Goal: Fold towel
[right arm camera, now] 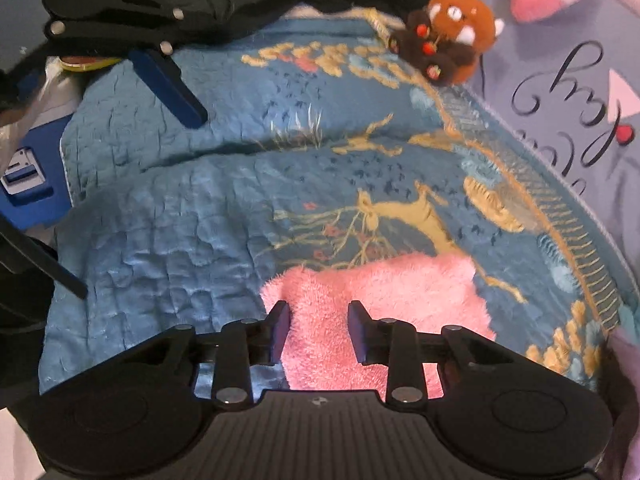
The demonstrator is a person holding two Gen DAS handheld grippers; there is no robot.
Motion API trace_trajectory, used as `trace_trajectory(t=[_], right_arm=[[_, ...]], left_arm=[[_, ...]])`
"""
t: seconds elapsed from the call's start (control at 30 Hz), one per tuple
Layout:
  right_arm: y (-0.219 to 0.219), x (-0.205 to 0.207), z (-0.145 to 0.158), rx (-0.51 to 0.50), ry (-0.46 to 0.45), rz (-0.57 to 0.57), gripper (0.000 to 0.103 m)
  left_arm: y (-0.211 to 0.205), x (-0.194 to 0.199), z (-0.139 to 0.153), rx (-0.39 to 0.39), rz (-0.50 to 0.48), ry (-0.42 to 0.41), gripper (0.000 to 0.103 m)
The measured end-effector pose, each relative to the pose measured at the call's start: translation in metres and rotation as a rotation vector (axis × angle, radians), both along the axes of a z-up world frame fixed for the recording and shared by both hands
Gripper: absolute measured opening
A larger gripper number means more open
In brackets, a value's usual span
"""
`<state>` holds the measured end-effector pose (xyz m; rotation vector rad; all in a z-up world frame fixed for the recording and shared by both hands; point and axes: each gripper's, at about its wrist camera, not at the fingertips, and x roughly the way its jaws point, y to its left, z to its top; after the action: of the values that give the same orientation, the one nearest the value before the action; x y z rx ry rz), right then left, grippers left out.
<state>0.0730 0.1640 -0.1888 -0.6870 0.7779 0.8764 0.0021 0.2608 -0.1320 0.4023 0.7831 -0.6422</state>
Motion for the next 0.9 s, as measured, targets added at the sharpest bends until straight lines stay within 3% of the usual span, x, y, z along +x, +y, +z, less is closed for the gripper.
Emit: trace_trajectory(t=[0.13,0.23,0.37,0.67,0.77,0.9], right_arm=[[0.003,-0.001,-0.007,-0.027,0.012,0.008,0.029],[0.004,-0.003,-0.008,-0.031,0.006,0.003,0.014],[0.005,-0.006,-0.009,-0.036,-0.001,-0.003,0.007],[0.004,-0.036,0.024,0.009,-0.064,0.022,0.008],[0.009,-0.045,0.015,-0.016,-0.063,0.045,0.01],[0.014,-0.052,-0.004,-0.027,0.016,0.058,0.019]], left_arm=[[0.001,0.0,-0.004,-0.018,-0.001,0.008,0.099],[-0.002,0.001,-0.007,-0.025,-0.008,0.015,0.099],[-0.004,-0.001,-0.009,-0.028,-0.016,0.019,0.099],[-0.002,-0.002,-0.004,-0.039,-0.012,0.012,0.1],[-0.003,-0.002,-0.003,-0.042,-0.013,0.012,0.1],[-0.003,-0.004,-0.005,-0.029,-0.013,0.018,0.101]])
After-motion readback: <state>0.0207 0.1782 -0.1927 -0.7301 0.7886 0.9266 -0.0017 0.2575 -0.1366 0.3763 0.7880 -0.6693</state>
